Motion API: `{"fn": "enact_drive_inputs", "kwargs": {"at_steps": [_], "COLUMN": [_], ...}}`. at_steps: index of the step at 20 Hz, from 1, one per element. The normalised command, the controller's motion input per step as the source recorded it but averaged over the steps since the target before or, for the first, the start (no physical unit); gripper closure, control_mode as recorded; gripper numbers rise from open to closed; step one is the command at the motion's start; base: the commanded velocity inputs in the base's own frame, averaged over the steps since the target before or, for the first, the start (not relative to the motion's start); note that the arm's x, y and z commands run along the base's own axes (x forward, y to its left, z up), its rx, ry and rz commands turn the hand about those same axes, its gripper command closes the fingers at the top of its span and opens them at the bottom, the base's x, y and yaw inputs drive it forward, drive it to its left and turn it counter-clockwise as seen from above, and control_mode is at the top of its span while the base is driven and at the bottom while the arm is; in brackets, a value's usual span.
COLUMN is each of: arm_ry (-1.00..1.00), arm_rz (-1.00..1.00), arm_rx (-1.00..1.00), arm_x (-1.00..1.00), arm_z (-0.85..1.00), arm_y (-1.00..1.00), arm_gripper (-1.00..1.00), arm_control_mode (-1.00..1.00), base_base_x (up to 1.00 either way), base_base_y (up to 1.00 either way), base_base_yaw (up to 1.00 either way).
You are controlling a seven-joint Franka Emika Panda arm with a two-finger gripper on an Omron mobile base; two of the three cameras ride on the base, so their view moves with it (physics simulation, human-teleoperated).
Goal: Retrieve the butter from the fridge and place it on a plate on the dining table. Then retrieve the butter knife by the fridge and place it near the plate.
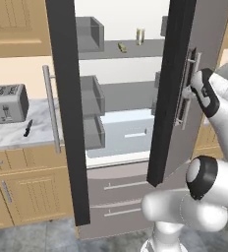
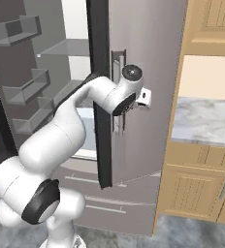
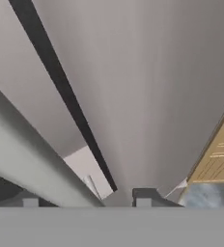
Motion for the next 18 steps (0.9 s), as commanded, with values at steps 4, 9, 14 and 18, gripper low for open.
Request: {"fn": "enact_drive_inputs", "kwargs": {"at_steps": [4, 9, 14, 18], "arm_ry": [-0.15, -0.61, -0.39, 0.13], "arm_rz": [-0.02, 0.00, 0.00, 0.00], "arm_rx": [-0.01, -0.38, -0.73, -0.72], "arm_x": [-0.99, -1.00, -0.98, -0.09], "arm_z": [-0.02, -0.25, -0.04, 0.36], "arm_y": [-0.79, 0.46, 1.00, 1.00], "arm_gripper": [-1.00, -1.00, -1.00, -1.00], "arm_control_mode": [-1.00, -1.00, -1.00, -1.00], "base_base_x": [0.00, 0.00, 0.00, 0.00], "base_base_y": [0.00, 0.00, 0.00, 0.00], "base_base_yaw": [0.00, 0.00, 0.00, 0.00]}}
